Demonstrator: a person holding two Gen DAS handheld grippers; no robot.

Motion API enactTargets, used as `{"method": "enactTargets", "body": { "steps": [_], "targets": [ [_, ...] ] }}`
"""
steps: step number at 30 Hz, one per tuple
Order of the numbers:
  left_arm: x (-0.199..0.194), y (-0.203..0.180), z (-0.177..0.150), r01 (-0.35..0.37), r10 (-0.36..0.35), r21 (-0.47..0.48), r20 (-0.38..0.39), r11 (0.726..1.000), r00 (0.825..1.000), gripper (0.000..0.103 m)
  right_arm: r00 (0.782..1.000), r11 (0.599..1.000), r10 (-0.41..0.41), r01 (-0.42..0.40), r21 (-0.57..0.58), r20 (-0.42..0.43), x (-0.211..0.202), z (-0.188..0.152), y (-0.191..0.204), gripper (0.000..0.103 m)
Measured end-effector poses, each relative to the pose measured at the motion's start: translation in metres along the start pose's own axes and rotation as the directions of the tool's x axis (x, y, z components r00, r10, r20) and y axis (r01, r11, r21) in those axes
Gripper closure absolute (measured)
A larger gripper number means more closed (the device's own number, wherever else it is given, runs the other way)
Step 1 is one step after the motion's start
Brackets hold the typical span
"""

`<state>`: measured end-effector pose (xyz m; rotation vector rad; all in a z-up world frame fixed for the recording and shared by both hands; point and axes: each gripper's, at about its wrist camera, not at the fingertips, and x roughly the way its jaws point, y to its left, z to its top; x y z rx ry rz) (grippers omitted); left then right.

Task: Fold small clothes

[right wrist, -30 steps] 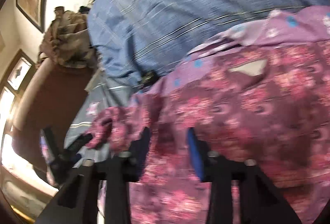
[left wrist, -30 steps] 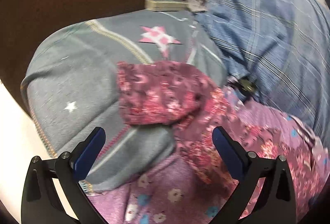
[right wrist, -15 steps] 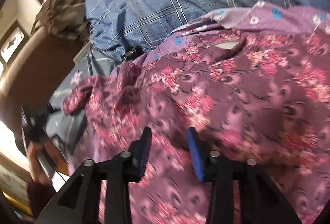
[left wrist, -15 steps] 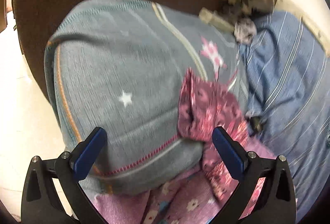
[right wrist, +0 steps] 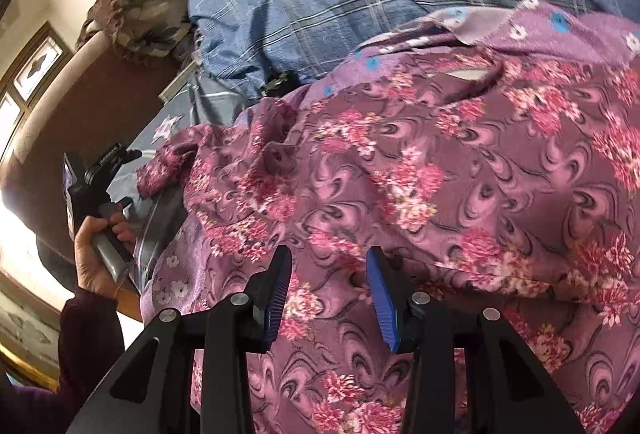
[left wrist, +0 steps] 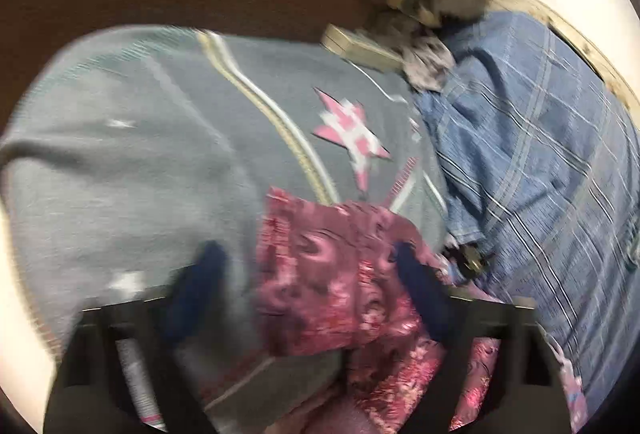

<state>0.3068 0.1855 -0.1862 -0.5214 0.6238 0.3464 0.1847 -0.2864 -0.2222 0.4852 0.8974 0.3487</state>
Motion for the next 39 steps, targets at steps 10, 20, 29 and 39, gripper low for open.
{"method": "enactTargets", "body": {
  "steps": [10, 20, 29, 39],
  "targets": [
    [-0.010, -0.005, -0.003, 0.142, -0.143, 0.019, 0.011, 0.990, 0.990, 0.098, 0.998, 0.998, -0.011, 0.007, 0.059, 0.067, -0.015, 0.007, -0.012, 0.062],
    [-0.070, -0.128, -0.061, 0.439, -0.437, 0.232, -0.062, 0.868, 0.897, 0.101, 0.989, 0.997, -0.018, 0.006, 0.083, 0.144, -0.032, 0.013, -0.013, 0.062],
    [-0.118, -0.250, -0.155, 0.757, -0.636, 0.370, -0.410, 0.539, 0.653, 0.078, 0.975, 0.988, -0.096, 0.069, 0.139, 0.201, -0.053, 0.021, -0.040, 0.056],
    [-0.063, -0.151, -0.065, 0.425, -0.389, 0.240, -0.183, 0.873, 0.903, 0.011, 0.985, 0.981, 0.001, -0.034, 0.193, 0.171, -0.038, 0.025, -0.052, 0.036]
  ]
}}
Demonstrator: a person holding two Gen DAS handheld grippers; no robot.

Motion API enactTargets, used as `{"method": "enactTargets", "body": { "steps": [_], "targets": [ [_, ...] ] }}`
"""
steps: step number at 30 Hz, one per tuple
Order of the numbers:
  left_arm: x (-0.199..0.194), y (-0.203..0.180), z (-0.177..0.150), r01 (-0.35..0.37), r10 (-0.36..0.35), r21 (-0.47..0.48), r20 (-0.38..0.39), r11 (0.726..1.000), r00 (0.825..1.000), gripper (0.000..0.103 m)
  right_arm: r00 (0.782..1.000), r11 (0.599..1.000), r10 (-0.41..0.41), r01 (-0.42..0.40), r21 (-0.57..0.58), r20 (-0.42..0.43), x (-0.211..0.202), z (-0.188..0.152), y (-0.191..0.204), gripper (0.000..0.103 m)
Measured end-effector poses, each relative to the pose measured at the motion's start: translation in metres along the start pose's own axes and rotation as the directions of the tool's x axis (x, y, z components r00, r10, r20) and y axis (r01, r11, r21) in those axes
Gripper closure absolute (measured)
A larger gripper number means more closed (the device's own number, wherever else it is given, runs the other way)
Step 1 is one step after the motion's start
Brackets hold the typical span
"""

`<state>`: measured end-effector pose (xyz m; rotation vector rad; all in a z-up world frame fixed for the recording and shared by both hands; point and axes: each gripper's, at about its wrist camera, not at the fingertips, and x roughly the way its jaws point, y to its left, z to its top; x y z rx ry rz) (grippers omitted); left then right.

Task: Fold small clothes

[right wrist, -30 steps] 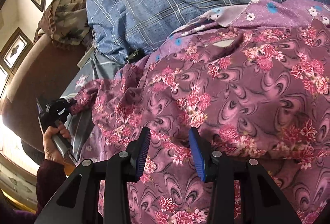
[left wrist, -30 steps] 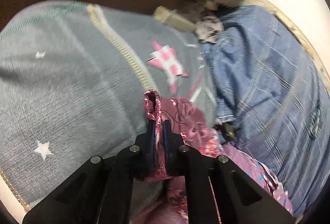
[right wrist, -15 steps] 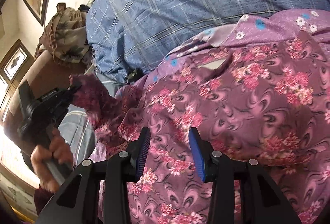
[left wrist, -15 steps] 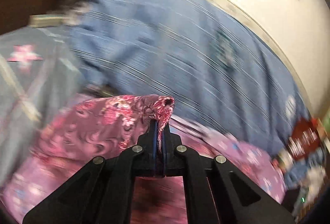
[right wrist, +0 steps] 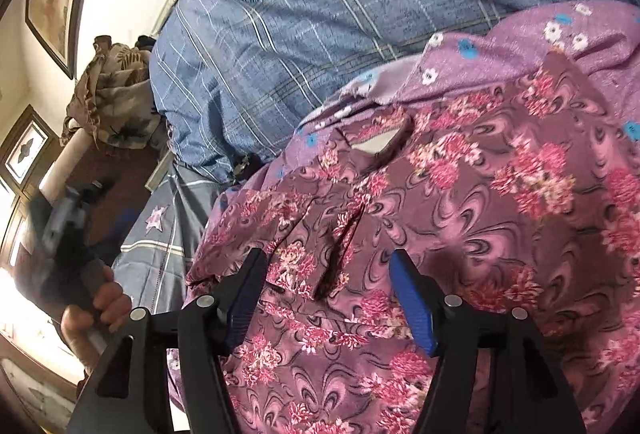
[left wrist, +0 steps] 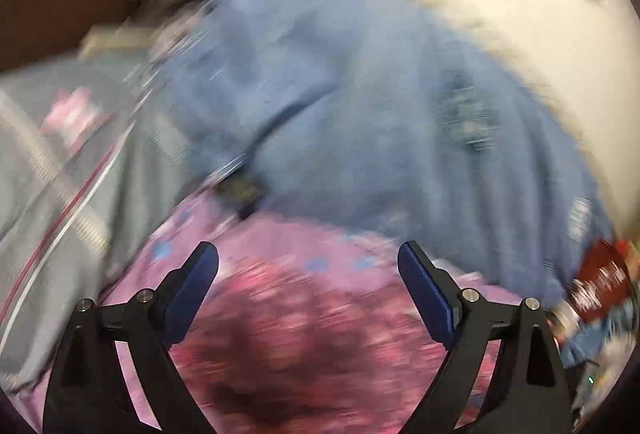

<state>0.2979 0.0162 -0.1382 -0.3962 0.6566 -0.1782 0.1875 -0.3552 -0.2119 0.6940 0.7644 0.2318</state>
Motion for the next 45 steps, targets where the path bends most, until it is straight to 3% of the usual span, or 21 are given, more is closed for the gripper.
{"method": "enactTargets", "body": {
  "steps": [2, 4, 6, 9, 12, 13, 14, 16, 23, 26, 29, 30, 32, 34, 36, 37, 38, 40, 42, 43, 45],
  "targets": [
    [0.023, 0.028, -0.002, -0.087, 0.079, -0.083, -0.100, 0.993, 0.992, 0.011, 0.999, 0.998, 0.036, -0.035, 0.059, -0.023, 0.012, 0.003, -0.005, 0.036],
    [0.044, 0.049, -0.008, -0.192, 0.164, -0.112, -0.220, 0.975, 0.962, 0.011, 0.995, 0.990, 0.076, -0.068, 0.124, -0.058, 0.027, 0.005, -0.009, 0.036],
    [0.051, 0.058, -0.018, -0.240, 0.202, -0.103, -0.283, 0.965, 0.938, 0.011, 0.991, 0.984, 0.089, -0.071, 0.164, -0.102, 0.046, 0.006, -0.009, 0.036],
    [0.055, 0.057, -0.026, -0.263, 0.232, -0.054, -0.325, 0.963, 0.917, 0.011, 0.990, 0.980, 0.030, -0.002, 0.199, -0.136, 0.072, 0.008, -0.006, 0.036],
    [0.059, 0.056, -0.029, -0.264, 0.236, -0.029, -0.357, 0.964, 0.904, 0.011, 0.987, 0.985, 0.034, -0.007, 0.170, -0.159, 0.089, 0.010, 0.014, 0.041],
    [0.062, 0.055, -0.028, -0.261, 0.234, -0.031, -0.355, 0.965, 0.905, 0.011, 0.984, 0.989, 0.016, 0.012, 0.149, -0.180, 0.095, 0.010, 0.022, 0.054],
    [0.058, 0.055, -0.027, -0.256, 0.228, -0.033, -0.348, 0.966, 0.909, 0.011, 0.981, 0.992, -0.019, 0.043, 0.120, -0.193, 0.100, 0.011, 0.029, 0.077],
    [0.053, 0.057, -0.024, -0.250, 0.221, -0.048, -0.333, 0.967, 0.917, 0.011, 0.977, 0.995, -0.085, 0.093, 0.033, -0.195, 0.103, 0.015, 0.047, 0.099],
    [0.055, 0.072, -0.015, -0.250, 0.213, -0.095, -0.296, 0.963, 0.931, 0.011, 0.993, 0.993, -0.097, 0.101, -0.063, 0.064, 0.017, 0.046, 0.078, 0.099],
    [0.058, 0.064, -0.017, -0.234, 0.200, -0.083, -0.295, 0.969, 0.934, 0.011, 0.960, 0.978, -0.175, 0.195, -0.071, 0.218, -0.033, 0.057, 0.066, 0.099],
    [0.061, 0.046, -0.022, -0.214, 0.194, -0.043, -0.282, 0.976, 0.940, 0.011, 0.900, 0.951, -0.299, 0.310, 0.015, 0.317, -0.073, 0.061, 0.031, 0.099],
    [0.062, 0.041, -0.023, -0.210, 0.194, -0.030, -0.280, 0.977, 0.940, 0.011, 0.881, 0.936, -0.346, 0.350, 0.050, 0.322, -0.080, 0.060, 0.013, 0.099],
    [0.065, 0.024, -0.029, -0.194, 0.189, 0.012, -0.272, 0.981, 0.944, 0.011, 0.867, 0.918, -0.395, 0.384, 0.097, 0.304, -0.081, 0.057, -0.013, 0.099],
    [0.071, 0.004, -0.035, -0.174, 0.184, 0.063, -0.267, 0.983, 0.946, 0.011, 0.884, 0.912, -0.409, 0.385, 0.142, 0.226, -0.071, 0.053, -0.045, 0.099],
    [0.074, -0.021, -0.046, -0.155, 0.186, 0.136, -0.259, 0.979, 0.948, 0.011, 0.891, 0.896, -0.429, 0.398, 0.195, 0.150, -0.057, 0.045, -0.070, 0.091],
    [0.075, -0.030, -0.049, -0.149, 0.186, 0.160, -0.253, 0.976, 0.950, 0.011, 0.890, 0.888, -0.438, 0.406, 0.216, 0.129, -0.054, 0.041, -0.078, 0.087],
    [0.076, -0.043, -0.056, -0.135, 0.182, 0.198, -0.240, 0.971, 0.953, 0.011, 0.888, 0.880, -0.446, 0.411, 0.238, 0.113, -0.051, 0.039, -0.085, 0.075],
    [0.077, -0.059, -0.062, -0.120, 0.178, 0.246, -0.227, 0.962, 0.958, 0.011, 0.880, 0.867, -0.456, 0.407, 0.286, 0.130, -0.058, 0.038, -0.098, 0.065],
    [0.081, -0.072, -0.071, -0.115, 0.188, 0.304, -0.223, 0.946, 0.957, 0.011, 0.855, 0.860, -0.484, 0.425, 0.284, 0.187, -0.070, 0.037, -0.094, 0.065],
    [0.087, -0.079, -0.077, -0.116, 0.202, 0.337, -0.234, 0.934, 0.951, 0.011, 0.834, 0.854, -0.505, 0.446, 0.266, 0.221, -0.075, 0.036, -0.089, 0.065],
    [0.100, -0.086, -0.088, -0.103, 0.220, 0.378, -0.283, 0.920, 0.934, 0.011, 0.817, 0.862, -0.504, 0.455, 0.224, 0.281, -0.080, 0.036, -0.077, 0.065]
  ]
}}
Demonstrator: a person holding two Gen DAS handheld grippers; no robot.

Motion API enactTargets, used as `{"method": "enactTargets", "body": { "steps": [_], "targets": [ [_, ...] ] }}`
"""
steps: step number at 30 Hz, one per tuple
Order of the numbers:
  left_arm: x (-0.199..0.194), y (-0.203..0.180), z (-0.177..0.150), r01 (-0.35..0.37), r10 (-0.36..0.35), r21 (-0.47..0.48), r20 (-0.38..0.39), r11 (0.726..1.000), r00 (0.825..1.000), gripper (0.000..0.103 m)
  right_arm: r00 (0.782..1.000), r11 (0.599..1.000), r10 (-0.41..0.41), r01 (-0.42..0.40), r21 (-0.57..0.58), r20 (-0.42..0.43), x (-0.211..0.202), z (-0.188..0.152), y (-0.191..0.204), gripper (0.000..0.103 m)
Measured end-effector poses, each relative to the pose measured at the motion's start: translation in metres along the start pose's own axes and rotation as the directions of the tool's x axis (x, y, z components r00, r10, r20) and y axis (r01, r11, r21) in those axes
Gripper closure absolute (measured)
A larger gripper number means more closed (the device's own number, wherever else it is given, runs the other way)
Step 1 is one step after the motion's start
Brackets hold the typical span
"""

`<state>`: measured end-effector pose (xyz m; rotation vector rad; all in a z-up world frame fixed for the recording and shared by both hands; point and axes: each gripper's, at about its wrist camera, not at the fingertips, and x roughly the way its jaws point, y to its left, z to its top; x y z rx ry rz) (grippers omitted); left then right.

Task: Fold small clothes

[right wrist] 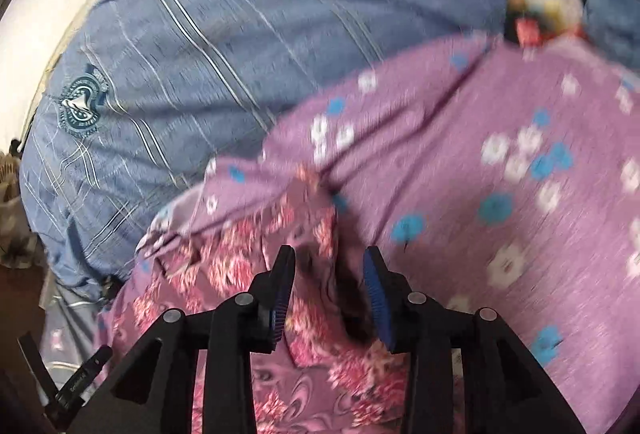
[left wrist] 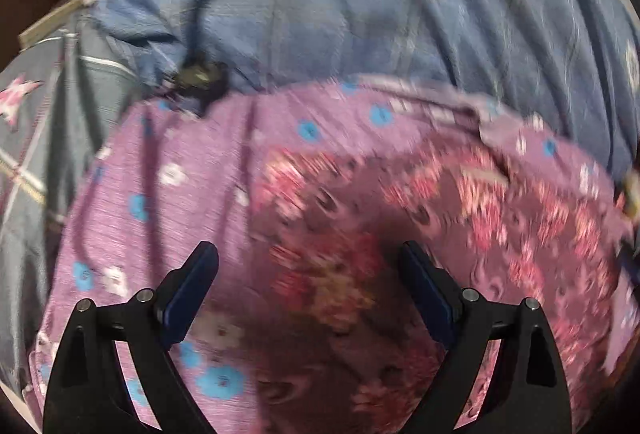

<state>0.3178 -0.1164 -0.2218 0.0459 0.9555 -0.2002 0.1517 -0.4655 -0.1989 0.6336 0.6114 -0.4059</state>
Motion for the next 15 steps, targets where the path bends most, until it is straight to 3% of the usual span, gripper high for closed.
{"method": "enactTargets", "body": {
  "steps": [3, 6, 9, 13, 15],
  "targets": [
    [0.015, -0.009, -0.005, -0.027, 0.029, 0.035, -0.058, 0.999, 0.998, 0.011, 0.995, 0.992, 0.094, -0.092, -0.087, 0.015, -0.003, -0.002, 0.017, 0.065],
    [0.011, -0.005, -0.003, -0.014, 0.014, 0.012, -0.047, 1.000, 0.999, 0.011, 0.983, 0.976, 0.155, -0.167, -0.140, -0.094, 0.020, -0.014, 0.029, 0.066],
    [0.004, -0.002, 0.001, -0.009, 0.009, -0.009, -0.019, 1.000, 1.000, 0.011, 0.973, 0.989, 0.073, -0.099, -0.109, -0.220, 0.068, -0.024, 0.018, 0.070],
    [0.008, -0.009, 0.002, -0.009, 0.009, 0.012, -0.012, 1.000, 1.000, 0.011, 0.977, 0.988, 0.096, -0.116, -0.100, -0.192, 0.057, -0.018, 0.021, 0.067],
    [0.020, -0.014, -0.004, -0.042, 0.045, 0.059, -0.054, 0.997, 0.998, 0.010, 0.980, 0.982, 0.136, -0.152, -0.109, -0.146, 0.044, -0.018, 0.026, 0.065]
  ]
}}
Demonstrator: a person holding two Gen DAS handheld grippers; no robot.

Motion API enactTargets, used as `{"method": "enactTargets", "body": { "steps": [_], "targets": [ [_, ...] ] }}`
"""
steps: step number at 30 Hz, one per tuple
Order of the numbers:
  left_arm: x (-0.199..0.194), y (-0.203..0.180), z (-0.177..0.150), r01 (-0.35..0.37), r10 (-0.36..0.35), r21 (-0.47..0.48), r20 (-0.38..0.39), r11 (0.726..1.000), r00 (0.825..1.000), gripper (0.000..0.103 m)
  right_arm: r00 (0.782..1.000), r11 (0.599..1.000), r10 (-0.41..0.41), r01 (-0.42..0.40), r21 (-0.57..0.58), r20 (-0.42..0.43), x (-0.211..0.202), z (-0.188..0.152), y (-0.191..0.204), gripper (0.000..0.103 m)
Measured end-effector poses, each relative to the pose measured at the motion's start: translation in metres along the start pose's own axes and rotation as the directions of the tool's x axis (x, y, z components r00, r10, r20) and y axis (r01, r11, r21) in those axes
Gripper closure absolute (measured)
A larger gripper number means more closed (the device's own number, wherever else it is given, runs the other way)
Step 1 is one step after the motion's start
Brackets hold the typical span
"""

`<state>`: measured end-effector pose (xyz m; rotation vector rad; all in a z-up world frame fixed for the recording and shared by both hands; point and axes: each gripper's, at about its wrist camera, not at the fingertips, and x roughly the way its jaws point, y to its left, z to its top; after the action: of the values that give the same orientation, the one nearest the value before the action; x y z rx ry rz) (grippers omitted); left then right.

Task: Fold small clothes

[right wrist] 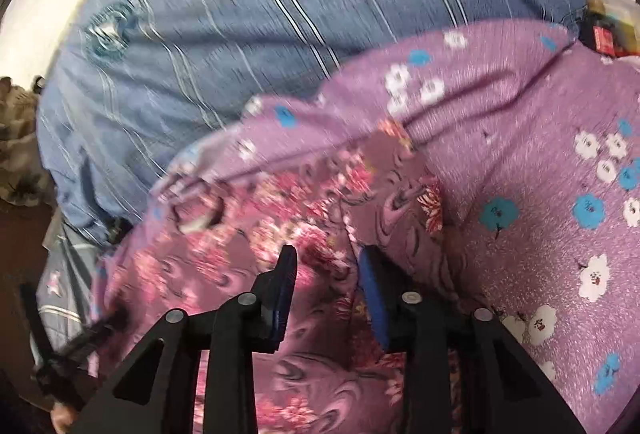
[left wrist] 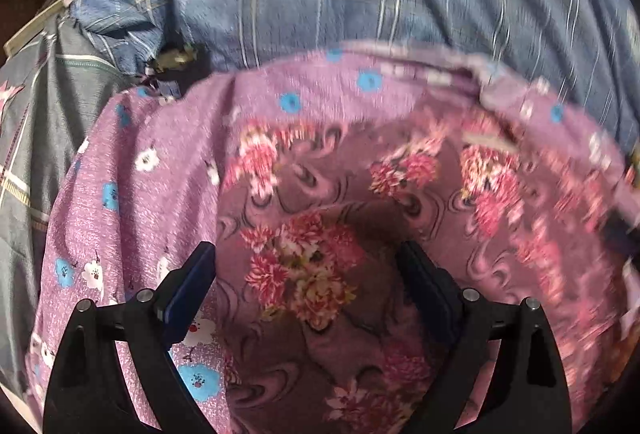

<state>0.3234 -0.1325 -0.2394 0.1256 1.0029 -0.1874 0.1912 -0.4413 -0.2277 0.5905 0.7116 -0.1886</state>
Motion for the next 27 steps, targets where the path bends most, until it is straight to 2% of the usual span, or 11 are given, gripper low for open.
{"method": "enactTargets", "body": {
  "steps": [4, 7, 8, 9, 14, 16, 17, 19, 21, 24, 27],
  "targets": [
    [-0.002, 0.005, 0.000, 0.013, -0.013, -0.026, 0.001, 1.000, 1.000, 0.010, 0.992, 0.992, 0.111, -0.114, -0.045, -0.058, 0.000, -0.008, 0.016, 0.063],
    [-0.012, 0.008, -0.002, 0.002, -0.001, -0.028, 0.042, 1.000, 0.999, 0.010, 0.982, 0.992, 0.030, -0.051, -0.114, -0.185, 0.031, -0.023, 0.029, 0.057],
    [-0.017, 0.007, -0.003, 0.004, -0.003, -0.022, 0.055, 1.000, 0.998, 0.010, 0.990, 0.989, 0.017, -0.038, -0.146, -0.142, 0.027, -0.025, 0.033, 0.057],
    [-0.019, 0.007, -0.003, 0.006, -0.005, -0.018, 0.062, 1.000, 0.998, 0.010, 0.988, 0.984, -0.008, -0.019, -0.175, -0.153, 0.024, -0.025, 0.040, 0.057],
    [-0.038, 0.005, -0.011, 0.020, -0.021, 0.008, 0.111, 1.000, 0.994, 0.010, 0.976, 0.975, 0.127, -0.156, -0.159, -0.175, 0.004, -0.032, 0.056, 0.055],
    [-0.032, -0.001, -0.015, 0.007, -0.010, 0.037, 0.080, 0.999, 0.997, 0.010, 0.969, 0.961, 0.126, -0.173, -0.216, -0.214, 0.008, -0.044, 0.069, 0.055],
    [-0.022, -0.004, -0.019, -0.021, 0.018, 0.061, 0.042, 0.998, 0.999, 0.010, 0.963, 0.955, 0.084, -0.151, -0.257, -0.257, 0.018, -0.053, 0.076, 0.055],
    [-0.009, -0.011, -0.024, -0.057, 0.056, 0.093, 0.011, 0.994, 0.998, 0.009, 0.975, 0.930, 0.020, -0.099, -0.353, -0.222, 0.020, -0.065, 0.088, 0.055],
    [-0.017, -0.010, -0.023, -0.058, 0.055, 0.077, 0.035, 0.995, 0.998, 0.009, 0.974, 0.912, -0.015, -0.079, -0.403, -0.224, 0.016, -0.067, 0.097, 0.054],
    [-0.041, -0.011, -0.019, -0.028, 0.020, 0.062, 0.125, 0.998, 0.992, 0.009, 0.977, 0.924, 0.059, -0.132, -0.358, -0.207, 0.000, -0.061, 0.096, 0.055],
    [-0.060, -0.016, -0.018, -0.045, 0.030, 0.066, 0.206, 0.997, 0.978, 0.009, 0.988, 0.919, 0.053, -0.105, -0.380, -0.146, -0.017, -0.058, 0.099, 0.055]
  ]
}}
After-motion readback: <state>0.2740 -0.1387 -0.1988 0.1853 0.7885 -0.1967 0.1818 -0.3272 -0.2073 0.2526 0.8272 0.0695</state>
